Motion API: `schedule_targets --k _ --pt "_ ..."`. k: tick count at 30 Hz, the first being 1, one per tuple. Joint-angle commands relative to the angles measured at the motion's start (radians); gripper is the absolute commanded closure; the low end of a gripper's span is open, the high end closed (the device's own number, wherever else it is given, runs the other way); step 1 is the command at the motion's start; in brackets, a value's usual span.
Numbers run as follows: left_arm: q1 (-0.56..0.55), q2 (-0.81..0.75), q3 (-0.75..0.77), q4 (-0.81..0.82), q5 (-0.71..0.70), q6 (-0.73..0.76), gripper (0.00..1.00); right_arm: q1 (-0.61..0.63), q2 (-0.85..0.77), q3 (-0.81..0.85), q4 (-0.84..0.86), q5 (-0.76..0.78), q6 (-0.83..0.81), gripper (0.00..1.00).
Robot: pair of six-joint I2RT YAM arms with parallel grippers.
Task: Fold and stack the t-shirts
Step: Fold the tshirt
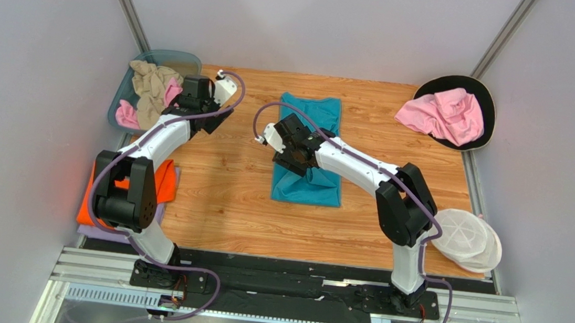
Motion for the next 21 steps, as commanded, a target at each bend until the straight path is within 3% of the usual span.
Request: schedule_targets --k 1,12,21 --pt "0.008 -0.009 -0.006 0.041 0.016 0.004 0.01 0.007 0.026 0.092 0.025 -0.007 0.024 0.38" --pt "0.009 0.0 -0.011 0.047 0.01 0.012 0.01 0.027 0.126 0.213 0.024 -0.023 0.055 0.38" --pt "0.014 -0.013 -0.023 0.053 0.008 0.019 0.01 0.07 0.102 0.189 0.019 -0.084 0.068 0.37"
